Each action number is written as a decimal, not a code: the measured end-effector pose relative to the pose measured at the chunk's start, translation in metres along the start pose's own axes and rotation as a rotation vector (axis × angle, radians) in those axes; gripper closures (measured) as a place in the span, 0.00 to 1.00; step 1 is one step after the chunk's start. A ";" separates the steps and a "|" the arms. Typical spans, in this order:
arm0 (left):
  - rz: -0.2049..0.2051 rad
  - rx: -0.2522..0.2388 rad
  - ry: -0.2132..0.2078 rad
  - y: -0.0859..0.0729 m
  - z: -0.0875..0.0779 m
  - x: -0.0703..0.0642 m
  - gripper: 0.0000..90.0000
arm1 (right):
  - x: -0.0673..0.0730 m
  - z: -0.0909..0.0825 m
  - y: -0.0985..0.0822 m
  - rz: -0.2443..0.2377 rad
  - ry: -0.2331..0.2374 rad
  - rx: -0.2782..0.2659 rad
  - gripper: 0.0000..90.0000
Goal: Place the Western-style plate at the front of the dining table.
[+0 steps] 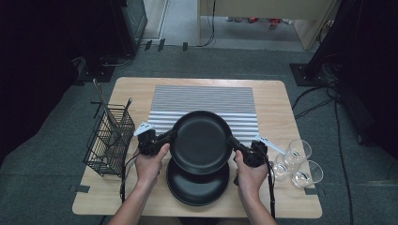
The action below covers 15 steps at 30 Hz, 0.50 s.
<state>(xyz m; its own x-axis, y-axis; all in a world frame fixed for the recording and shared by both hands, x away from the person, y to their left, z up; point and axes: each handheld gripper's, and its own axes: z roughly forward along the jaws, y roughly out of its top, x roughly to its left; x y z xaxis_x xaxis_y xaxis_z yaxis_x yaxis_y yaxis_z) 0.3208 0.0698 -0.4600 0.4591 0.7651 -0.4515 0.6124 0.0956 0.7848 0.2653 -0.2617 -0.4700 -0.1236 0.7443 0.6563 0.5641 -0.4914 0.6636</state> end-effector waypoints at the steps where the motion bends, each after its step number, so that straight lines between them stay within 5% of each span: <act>1: -0.003 0.001 0.000 0.001 0.001 0.001 0.88 | 0.001 0.001 0.001 0.001 -0.002 0.002 0.94; 15: -0.011 -0.013 0.006 0.012 0.012 0.009 0.89 | 0.000 0.015 0.010 0.003 -0.003 -0.001 0.94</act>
<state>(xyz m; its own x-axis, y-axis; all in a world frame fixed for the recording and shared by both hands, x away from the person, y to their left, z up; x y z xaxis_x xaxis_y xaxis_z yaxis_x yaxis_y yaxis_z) 0.3403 0.0697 -0.4596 0.4481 0.7678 -0.4579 0.6092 0.1125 0.7850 0.2835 -0.2598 -0.4685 -0.1195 0.7446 0.6568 0.5638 -0.4936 0.6622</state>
